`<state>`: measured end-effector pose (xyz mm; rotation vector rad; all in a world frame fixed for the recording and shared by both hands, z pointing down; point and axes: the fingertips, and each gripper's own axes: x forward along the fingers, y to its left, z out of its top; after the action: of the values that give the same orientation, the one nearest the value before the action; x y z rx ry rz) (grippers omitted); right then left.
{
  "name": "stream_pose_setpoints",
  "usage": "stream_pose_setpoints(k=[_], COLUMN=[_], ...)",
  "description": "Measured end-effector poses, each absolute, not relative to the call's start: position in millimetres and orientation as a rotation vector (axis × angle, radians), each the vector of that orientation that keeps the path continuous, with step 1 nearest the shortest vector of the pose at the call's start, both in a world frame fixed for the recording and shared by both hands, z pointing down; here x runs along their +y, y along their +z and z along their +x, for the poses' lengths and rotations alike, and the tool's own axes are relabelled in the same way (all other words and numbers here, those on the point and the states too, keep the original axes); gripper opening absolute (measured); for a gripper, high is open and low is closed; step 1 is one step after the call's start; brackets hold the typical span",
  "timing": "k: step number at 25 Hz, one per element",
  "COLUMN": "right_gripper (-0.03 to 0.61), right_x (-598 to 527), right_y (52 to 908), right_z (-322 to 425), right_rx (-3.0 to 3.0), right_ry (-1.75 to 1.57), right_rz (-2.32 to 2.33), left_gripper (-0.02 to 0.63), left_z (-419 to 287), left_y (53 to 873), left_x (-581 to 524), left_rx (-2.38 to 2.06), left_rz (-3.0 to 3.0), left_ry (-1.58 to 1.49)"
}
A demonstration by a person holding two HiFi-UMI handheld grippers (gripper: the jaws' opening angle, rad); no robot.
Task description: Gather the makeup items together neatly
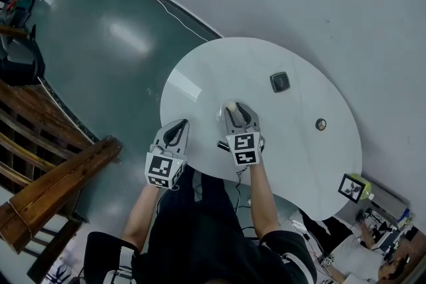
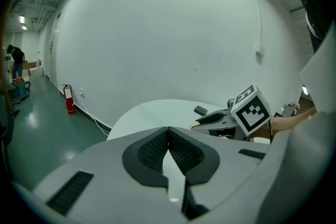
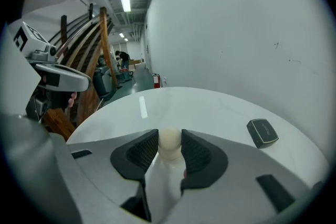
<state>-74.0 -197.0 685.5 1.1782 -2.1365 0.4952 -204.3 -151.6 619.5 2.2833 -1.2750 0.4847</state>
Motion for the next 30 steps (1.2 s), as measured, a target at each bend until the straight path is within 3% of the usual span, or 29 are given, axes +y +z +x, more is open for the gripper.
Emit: stream_pose_setpoints(k=[13, 30], right_gripper=[0.144, 0.141], right_x=[-186, -98], right_y=[643, 585], right_z=[-64, 26], right_rx=[-2.173, -2.073], right_ry=[0.455, 0.422], right_rz=[1.263, 1.526], left_gripper=[0.017, 0.017], left_z=[-199, -121], left_y=[598, 551], left_x=[-141, -89], left_rx=[-1.256, -1.043], left_rz=[2.344, 2.552], left_ry=[0.471, 0.458])
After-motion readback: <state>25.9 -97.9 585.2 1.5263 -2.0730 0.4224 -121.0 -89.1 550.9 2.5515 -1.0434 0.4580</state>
